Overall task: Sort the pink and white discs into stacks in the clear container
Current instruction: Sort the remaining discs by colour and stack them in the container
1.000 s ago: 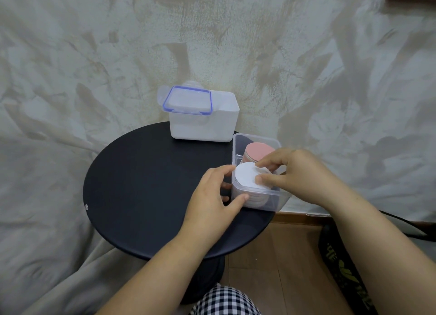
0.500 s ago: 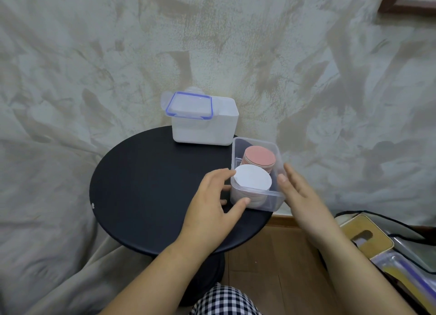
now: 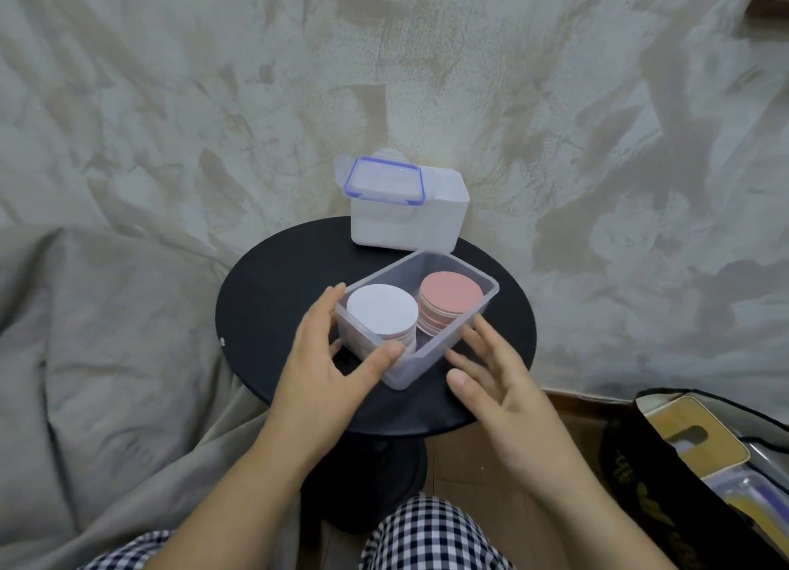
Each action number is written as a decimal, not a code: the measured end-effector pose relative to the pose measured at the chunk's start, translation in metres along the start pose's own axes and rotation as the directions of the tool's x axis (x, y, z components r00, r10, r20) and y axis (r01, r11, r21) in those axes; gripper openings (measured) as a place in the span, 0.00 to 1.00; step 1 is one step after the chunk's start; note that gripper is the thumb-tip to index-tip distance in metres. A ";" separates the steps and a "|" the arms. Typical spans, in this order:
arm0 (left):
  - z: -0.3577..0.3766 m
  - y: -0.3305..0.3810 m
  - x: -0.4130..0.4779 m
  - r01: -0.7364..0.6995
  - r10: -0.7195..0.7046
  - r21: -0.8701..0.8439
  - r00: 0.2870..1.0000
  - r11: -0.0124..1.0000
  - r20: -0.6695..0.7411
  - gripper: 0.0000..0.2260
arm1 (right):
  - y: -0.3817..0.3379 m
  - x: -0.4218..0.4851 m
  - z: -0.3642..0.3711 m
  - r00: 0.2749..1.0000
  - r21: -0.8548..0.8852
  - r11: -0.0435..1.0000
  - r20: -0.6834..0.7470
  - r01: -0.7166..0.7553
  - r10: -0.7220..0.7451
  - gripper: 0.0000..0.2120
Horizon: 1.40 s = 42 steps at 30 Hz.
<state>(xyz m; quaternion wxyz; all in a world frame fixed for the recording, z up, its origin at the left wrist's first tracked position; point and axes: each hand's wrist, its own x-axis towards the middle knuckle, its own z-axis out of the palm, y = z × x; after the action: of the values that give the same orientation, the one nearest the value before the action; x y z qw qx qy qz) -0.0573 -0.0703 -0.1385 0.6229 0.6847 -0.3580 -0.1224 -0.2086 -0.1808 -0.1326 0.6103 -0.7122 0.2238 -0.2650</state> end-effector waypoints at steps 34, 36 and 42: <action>-0.041 -0.008 0.002 0.030 -0.030 0.018 1.000 0.999 -0.006 0.32 | 0.010 0.038 0.008 0.945 -0.264 0.960 -0.278 0.095 -0.170 0.17; -0.042 -0.010 0.001 0.041 -0.041 -0.003 0.999 0.999 0.008 0.33 | 0.009 0.034 0.008 0.946 -0.273 0.958 -0.277 0.092 -0.170 0.16; -0.047 -0.007 0.000 0.090 -0.089 -0.031 0.996 0.996 0.033 0.35 | 0.009 0.031 0.003 0.963 -0.248 0.965 -0.229 0.084 -0.143 0.16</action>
<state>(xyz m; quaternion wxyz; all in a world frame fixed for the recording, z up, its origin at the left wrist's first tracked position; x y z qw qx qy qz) -0.0261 -0.0351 -0.1361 0.6220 0.6879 -0.3349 -0.1665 -0.1833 -0.1997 -0.1391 0.4727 -0.7532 0.2859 -0.3570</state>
